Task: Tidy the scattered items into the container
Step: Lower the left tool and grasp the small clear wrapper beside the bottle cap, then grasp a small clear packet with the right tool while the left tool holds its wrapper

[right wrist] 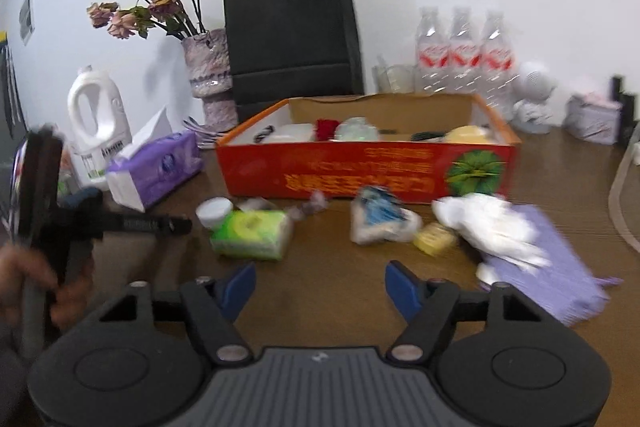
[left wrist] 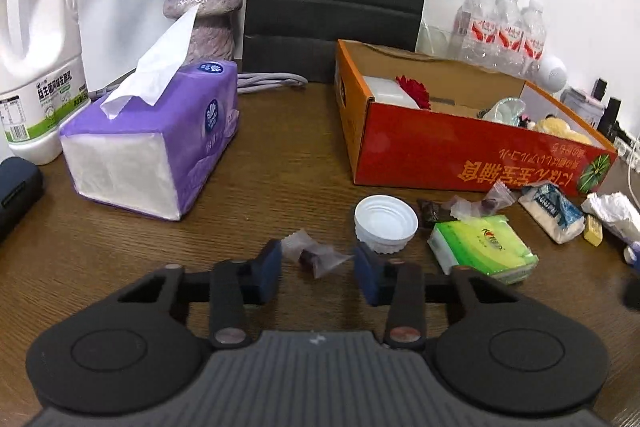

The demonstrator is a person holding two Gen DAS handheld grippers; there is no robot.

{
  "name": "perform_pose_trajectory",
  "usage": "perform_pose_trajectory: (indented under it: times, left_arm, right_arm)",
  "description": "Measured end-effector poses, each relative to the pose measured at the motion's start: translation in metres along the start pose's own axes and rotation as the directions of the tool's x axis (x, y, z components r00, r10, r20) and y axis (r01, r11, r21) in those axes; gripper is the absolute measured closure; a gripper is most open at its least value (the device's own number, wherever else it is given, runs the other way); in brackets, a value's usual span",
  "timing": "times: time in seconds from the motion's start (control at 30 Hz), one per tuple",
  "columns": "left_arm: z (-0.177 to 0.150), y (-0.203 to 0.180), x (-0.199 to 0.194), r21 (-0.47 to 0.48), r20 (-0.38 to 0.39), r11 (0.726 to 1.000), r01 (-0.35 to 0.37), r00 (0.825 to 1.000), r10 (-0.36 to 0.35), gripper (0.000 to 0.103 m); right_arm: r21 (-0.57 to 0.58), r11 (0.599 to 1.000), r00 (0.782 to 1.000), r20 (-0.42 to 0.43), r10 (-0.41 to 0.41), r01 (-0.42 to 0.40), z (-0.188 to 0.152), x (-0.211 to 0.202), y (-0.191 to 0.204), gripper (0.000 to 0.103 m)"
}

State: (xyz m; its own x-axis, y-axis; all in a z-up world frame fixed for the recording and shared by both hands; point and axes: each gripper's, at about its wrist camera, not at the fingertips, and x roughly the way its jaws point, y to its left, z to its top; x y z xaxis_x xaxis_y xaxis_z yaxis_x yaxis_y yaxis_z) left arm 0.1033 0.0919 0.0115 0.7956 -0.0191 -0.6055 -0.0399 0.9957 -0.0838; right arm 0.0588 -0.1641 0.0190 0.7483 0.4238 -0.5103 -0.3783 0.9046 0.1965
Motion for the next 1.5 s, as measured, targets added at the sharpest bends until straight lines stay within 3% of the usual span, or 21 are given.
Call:
perform_pose_trajectory:
  times: [0.07, 0.23, 0.33, 0.4, 0.5, 0.73, 0.83, 0.97, 1.07, 1.13, 1.2, 1.27, 1.33, 1.37, 1.5]
  left_arm:
    - [0.0, 0.0, -0.001, 0.0, 0.003, 1.0, 0.016, 1.0, -0.016, 0.08]
    - [-0.003, 0.0, -0.005, 0.003, 0.012, 1.0, 0.027, 1.0, -0.027, 0.08]
    - [-0.002, 0.002, -0.006, -0.005, 0.009, 1.0, 0.028, 1.0, -0.028, 0.08]
    - [-0.002, 0.003, -0.006, -0.008, 0.008, 1.0, 0.026, 1.0, -0.026, 0.081]
    - [-0.001, 0.003, -0.006, -0.004, 0.012, 0.999, 0.032, 0.999, -0.032, 0.081]
    - [-0.003, -0.004, -0.035, 0.01, 0.116, 0.998, 0.064, 0.991, -0.064, 0.081]
    - [-0.013, -0.018, -0.056, 0.011, 0.126, 0.998, 0.066, 0.99, -0.067, 0.081]
    - [-0.026, -0.035, -0.082, 0.005, 0.146, 0.998, 0.067, 0.987, -0.067, 0.081]
    - [-0.032, -0.036, -0.089, -0.009, 0.145, 0.999, 0.049, 0.988, -0.047, 0.081]
    - [-0.034, -0.032, -0.087, -0.024, 0.132, 0.999, 0.039, 0.991, -0.035, 0.081]
    - [-0.036, -0.028, -0.085, -0.042, 0.119, 0.999, 0.03, 0.993, -0.024, 0.081]
    - [-0.036, -0.025, -0.084, -0.051, 0.116, 0.998, 0.034, 0.993, -0.028, 0.081]
    - [-0.036, -0.023, -0.083, -0.053, 0.114, 0.998, 0.038, 0.993, -0.031, 0.081]
    - [-0.036, -0.023, -0.082, -0.053, 0.112, 0.998, 0.039, 0.993, -0.032, 0.081]
    - [-0.037, -0.024, -0.082, -0.045, 0.12, 0.997, 0.058, 0.991, -0.053, 0.081]
  right_arm:
    - [0.004, 0.999, 0.999, 0.004, 0.046, -0.046, 0.017, 0.025, 0.011, 0.038]
    - [0.044, 0.998, 0.997, -0.056, 0.047, -0.044, 0.047, 0.091, 0.031, 0.048]
    - [0.07, 0.998, 0.993, -0.116, 0.011, -0.003, 0.05, 0.123, 0.036, 0.067]
    - [0.053, 0.998, 0.991, -0.132, -0.033, 0.04, 0.047, 0.133, 0.039, 0.091]
    - [0.068, 0.997, 0.991, -0.13, -0.026, 0.035, 0.045, 0.135, 0.037, 0.1]
    - [-0.035, 0.998, 0.998, 0.041, -0.044, 0.045, 0.055, 0.072, 0.044, 0.101]
    - [-0.051, 0.997, 0.997, 0.054, -0.049, 0.052, 0.047, 0.032, 0.029, 0.1]
    - [0.013, 1.0, 1.0, 0.003, -0.016, 0.016, 0.044, 0.032, 0.005, 0.082]
    - [0.015, 1.0, 1.0, -0.018, 0.016, -0.016, 0.047, 0.06, 0.005, 0.058]
    - [0.046, 0.999, 0.999, -0.044, 0.03, -0.028, 0.052, 0.082, 0.009, 0.052]
    - [0.04, 0.999, 0.997, -0.072, 0.004, -0.001, 0.056, 0.105, 0.02, 0.053]
    - [-0.038, 0.995, 0.99, -0.103, -0.094, 0.09, 0.057, 0.129, 0.037, 0.054]
    - [-0.046, 0.992, 0.986, -0.115, -0.123, 0.118, 0.052, 0.144, 0.041, 0.065]
    - [-0.037, 0.991, 0.984, -0.12, -0.134, 0.13, 0.05, 0.148, 0.041, 0.093]
    - [0.011, 0.996, 0.992, -0.096, -0.084, 0.086, 0.05, 0.138, 0.033, 0.097]
